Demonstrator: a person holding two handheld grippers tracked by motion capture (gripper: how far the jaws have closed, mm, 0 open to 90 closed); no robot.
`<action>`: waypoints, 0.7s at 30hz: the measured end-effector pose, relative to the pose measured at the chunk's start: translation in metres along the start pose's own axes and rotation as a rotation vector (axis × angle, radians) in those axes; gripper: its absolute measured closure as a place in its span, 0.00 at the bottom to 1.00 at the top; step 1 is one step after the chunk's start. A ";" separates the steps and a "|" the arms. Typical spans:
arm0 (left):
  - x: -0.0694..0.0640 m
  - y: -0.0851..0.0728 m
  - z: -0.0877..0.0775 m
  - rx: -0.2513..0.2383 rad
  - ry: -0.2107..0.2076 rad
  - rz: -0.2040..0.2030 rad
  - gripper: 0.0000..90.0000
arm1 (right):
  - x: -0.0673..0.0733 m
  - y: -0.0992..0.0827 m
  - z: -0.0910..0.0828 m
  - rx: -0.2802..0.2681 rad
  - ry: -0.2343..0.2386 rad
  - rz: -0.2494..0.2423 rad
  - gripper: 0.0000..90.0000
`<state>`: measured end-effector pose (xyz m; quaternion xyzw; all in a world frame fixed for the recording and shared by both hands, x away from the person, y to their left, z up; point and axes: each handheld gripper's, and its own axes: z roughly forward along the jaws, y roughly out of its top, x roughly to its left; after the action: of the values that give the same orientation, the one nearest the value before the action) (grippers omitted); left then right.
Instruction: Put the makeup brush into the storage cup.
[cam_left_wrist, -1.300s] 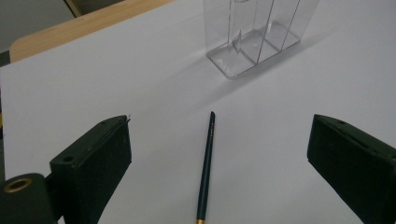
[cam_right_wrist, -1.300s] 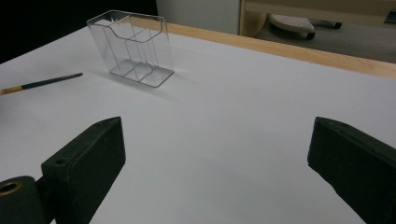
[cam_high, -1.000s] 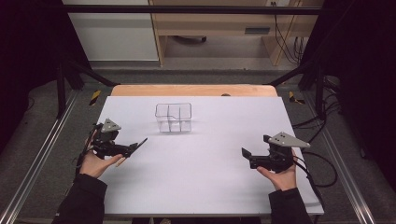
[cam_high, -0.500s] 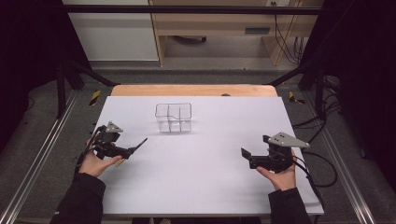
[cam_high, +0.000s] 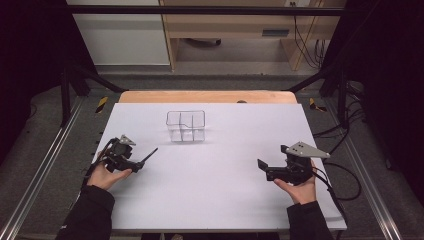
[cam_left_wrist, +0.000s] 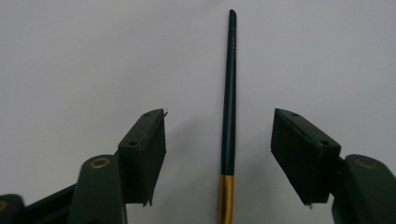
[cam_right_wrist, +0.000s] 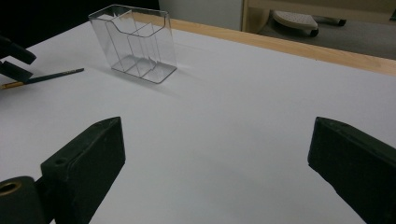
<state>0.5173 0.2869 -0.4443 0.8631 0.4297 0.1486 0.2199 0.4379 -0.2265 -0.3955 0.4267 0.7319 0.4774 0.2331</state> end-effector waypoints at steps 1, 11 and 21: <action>0.000 0.000 0.002 0.006 -0.004 0.002 0.43 | 0.000 0.000 0.000 0.000 0.000 0.000 0.05; -0.001 0.002 0.008 0.044 -0.036 0.022 0.63 | 0.000 0.000 0.000 -0.002 0.000 0.000 0.05; 0.000 0.002 0.009 0.058 -0.066 0.031 0.81 | 0.000 0.000 0.000 -0.003 0.001 0.002 0.05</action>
<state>0.5227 0.2832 -0.4514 0.8800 0.4131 0.1107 0.2067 0.4379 -0.2264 -0.3954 0.4269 0.7310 0.4787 0.2331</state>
